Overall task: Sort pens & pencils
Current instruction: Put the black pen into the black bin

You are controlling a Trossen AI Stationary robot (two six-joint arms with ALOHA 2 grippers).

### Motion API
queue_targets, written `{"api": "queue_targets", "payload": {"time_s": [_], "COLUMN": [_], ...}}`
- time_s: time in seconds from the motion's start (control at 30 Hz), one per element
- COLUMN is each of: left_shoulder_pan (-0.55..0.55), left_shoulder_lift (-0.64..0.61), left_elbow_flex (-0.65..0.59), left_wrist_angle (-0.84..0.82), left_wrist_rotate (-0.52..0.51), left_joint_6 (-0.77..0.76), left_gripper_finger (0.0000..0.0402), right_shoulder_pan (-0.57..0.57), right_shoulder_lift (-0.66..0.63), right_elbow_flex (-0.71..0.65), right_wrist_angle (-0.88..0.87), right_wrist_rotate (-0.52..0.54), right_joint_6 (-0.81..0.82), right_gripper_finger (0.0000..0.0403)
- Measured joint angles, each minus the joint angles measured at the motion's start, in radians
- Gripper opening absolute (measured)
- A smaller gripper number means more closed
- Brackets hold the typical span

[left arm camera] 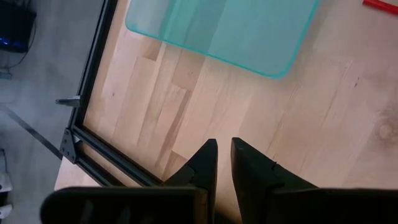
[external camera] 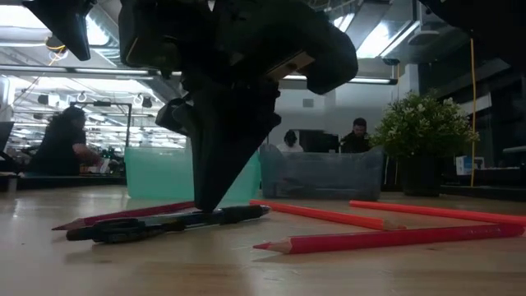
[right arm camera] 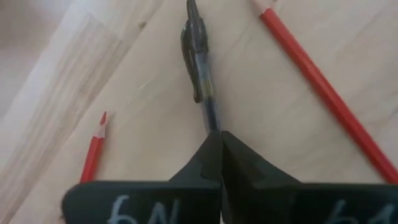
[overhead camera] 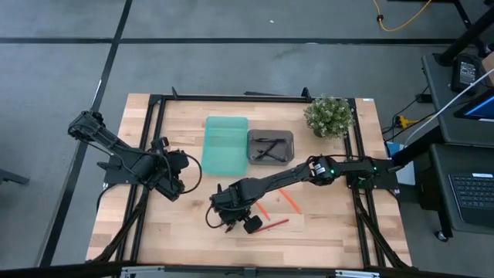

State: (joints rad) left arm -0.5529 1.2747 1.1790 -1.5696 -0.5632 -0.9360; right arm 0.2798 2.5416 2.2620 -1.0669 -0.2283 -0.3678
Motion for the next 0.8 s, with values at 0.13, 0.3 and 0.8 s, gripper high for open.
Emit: {"api": "queue_targets", "payload": {"time_s": [0.13,0.3,0.8], "left_shoulder_pan": [0.0,0.0,0.0], "left_shoulder_lift": [0.0,0.0,0.0], "left_elbow_flex": [0.0,0.0,0.0], "left_wrist_angle": [0.0,0.0,0.0], "left_wrist_rotate": [0.0,0.0,0.0], "left_joint_6": [-0.003,-0.003,-0.003], "left_gripper_finger": [0.0041,0.0041,0.0041], "right_shoulder_pan": [0.0,-0.005,-0.018], "right_shoulder_lift": [0.0,0.0,-0.003], "right_elbow_flex": [0.0,0.0,0.0], "right_wrist_angle": [-0.003,-0.006,-0.013], "right_wrist_rotate": [-0.001,-0.002,-0.034], "right_joint_6": [0.025,0.031,0.032], "right_gripper_finger": [0.0026,0.0053,0.0067]}}
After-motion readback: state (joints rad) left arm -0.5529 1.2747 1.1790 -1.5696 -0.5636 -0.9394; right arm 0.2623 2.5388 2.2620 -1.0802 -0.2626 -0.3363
